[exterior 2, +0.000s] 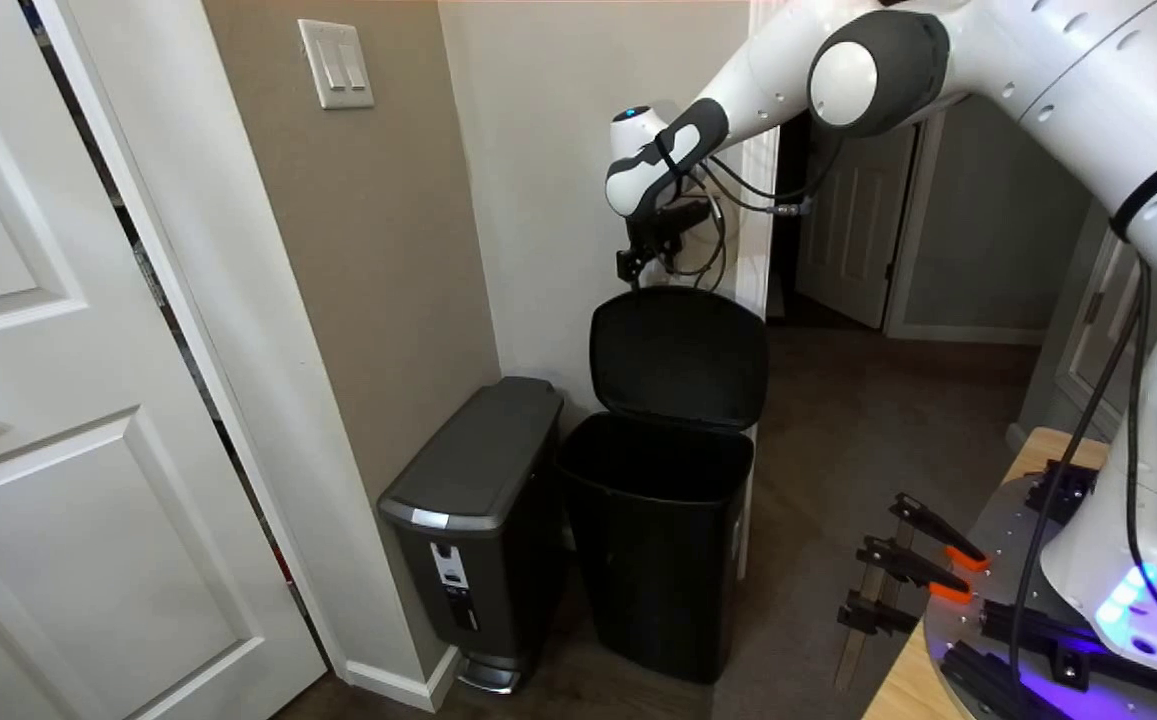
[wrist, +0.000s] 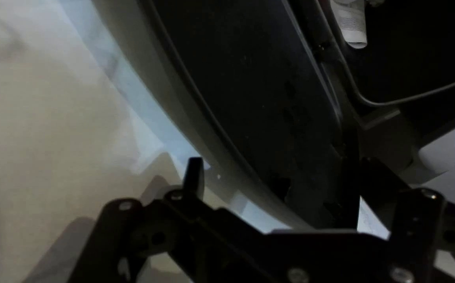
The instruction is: Close the lid of the black bin
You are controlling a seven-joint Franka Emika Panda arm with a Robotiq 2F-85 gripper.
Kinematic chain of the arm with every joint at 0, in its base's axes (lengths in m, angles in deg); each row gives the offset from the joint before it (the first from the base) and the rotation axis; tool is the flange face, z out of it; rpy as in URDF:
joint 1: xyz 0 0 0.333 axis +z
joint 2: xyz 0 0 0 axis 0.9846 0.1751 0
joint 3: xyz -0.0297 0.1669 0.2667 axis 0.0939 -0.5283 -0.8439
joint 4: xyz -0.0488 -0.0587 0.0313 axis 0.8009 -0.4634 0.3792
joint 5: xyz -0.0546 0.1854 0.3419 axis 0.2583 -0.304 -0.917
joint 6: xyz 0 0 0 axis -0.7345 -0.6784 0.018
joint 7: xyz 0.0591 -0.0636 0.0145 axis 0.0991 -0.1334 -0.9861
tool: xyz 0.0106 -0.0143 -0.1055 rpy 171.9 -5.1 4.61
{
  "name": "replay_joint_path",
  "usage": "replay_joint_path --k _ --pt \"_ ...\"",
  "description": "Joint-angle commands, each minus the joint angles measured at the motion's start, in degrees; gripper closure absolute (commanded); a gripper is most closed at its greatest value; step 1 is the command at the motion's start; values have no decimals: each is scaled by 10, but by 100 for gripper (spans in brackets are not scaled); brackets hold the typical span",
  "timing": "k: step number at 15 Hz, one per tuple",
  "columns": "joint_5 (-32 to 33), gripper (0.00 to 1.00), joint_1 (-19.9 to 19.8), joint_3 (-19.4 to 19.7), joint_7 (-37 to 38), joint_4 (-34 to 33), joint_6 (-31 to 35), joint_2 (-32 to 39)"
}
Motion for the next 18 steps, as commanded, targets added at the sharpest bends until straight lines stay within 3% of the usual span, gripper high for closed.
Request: replay_joint_path --k 1,12,14,18 --pt "7 0 -15 -4 -50 -38 17 29" --pt "-4 0 -20 -15 -84 -96 -11 95" --pt "-47 0 -34 -48 -87 -103 -50 83" --pt "-114 0 -47 -79 -52 -135 -131 75"
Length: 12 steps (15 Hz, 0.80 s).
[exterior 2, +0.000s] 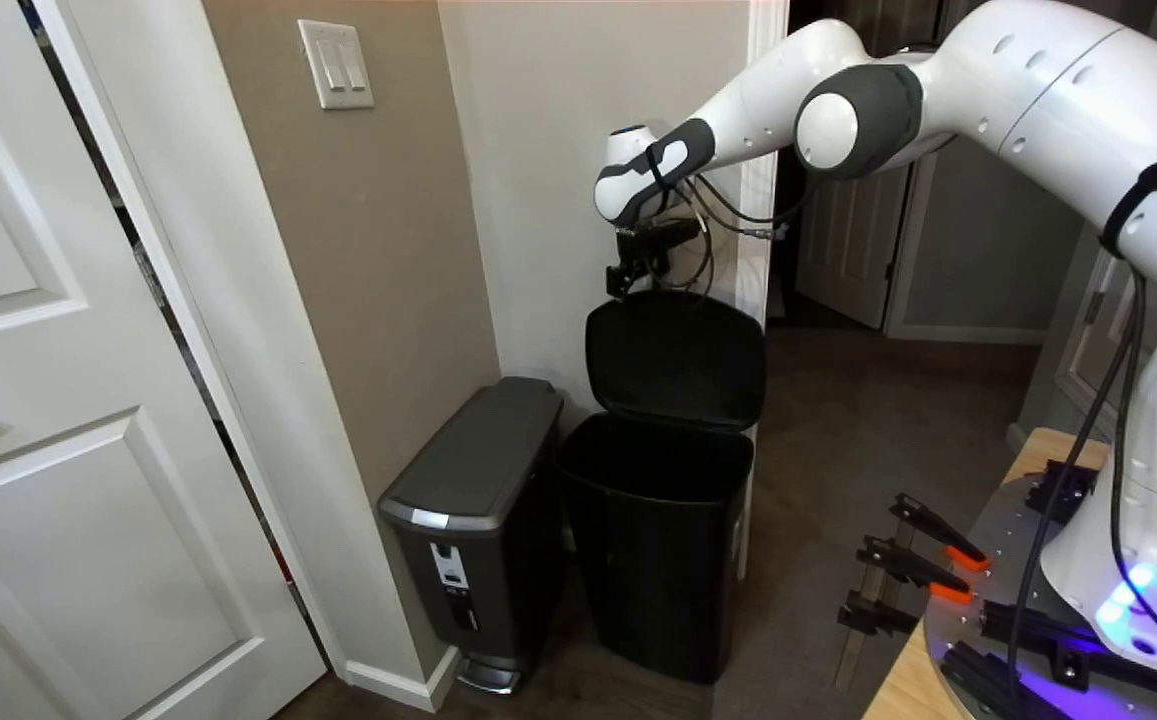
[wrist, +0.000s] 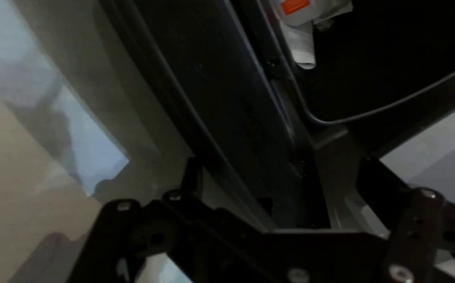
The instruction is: Close the lid of the black bin
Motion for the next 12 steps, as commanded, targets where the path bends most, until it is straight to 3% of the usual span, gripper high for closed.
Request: replay_joint_path --k 1,8,12 --pt "-67 0 -21 -38 16 -27 -73 -5" --pt "-183 0 -38 -75 88 -49 -135 2" --pt "-265 0 -56 -123 65 -45 -126 25"
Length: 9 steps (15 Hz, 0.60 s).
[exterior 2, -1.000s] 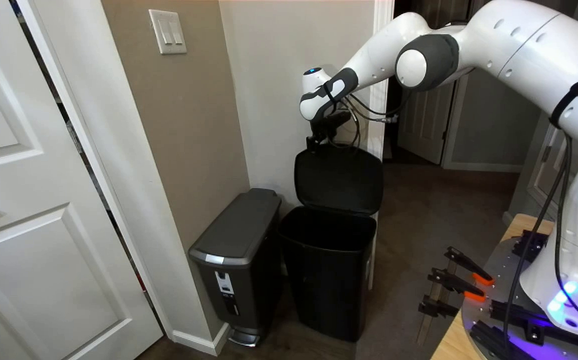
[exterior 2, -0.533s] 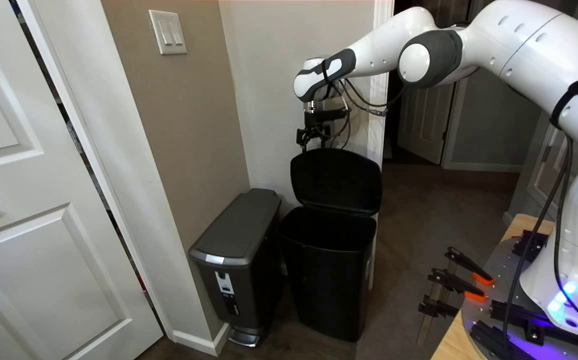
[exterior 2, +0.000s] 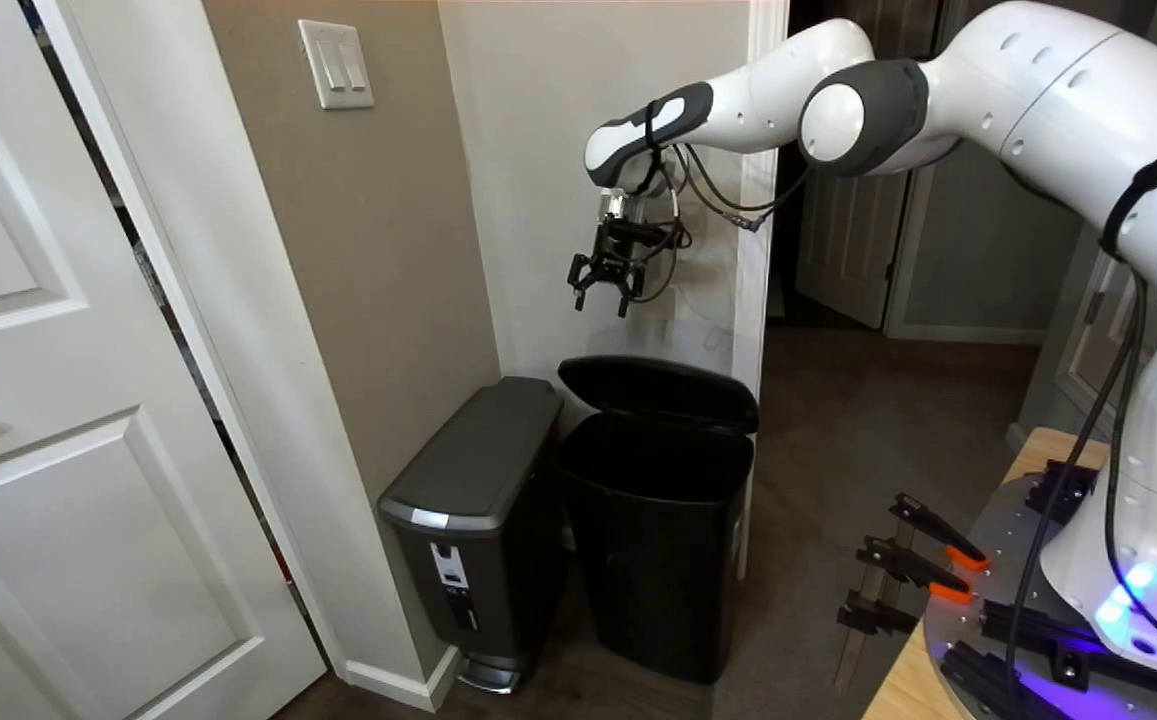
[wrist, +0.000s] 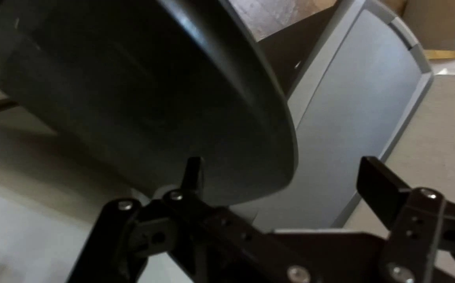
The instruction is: Close the lid of the black bin
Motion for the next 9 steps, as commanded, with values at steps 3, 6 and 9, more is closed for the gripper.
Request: replay_joint_path --k 3,6,9 --pt "-57 0 -12 -36 -5 0 4 19" --pt "-78 0 -17 -47 -9 -6 3 27" --pt "-74 0 -22 -56 -8 -2 8 25"
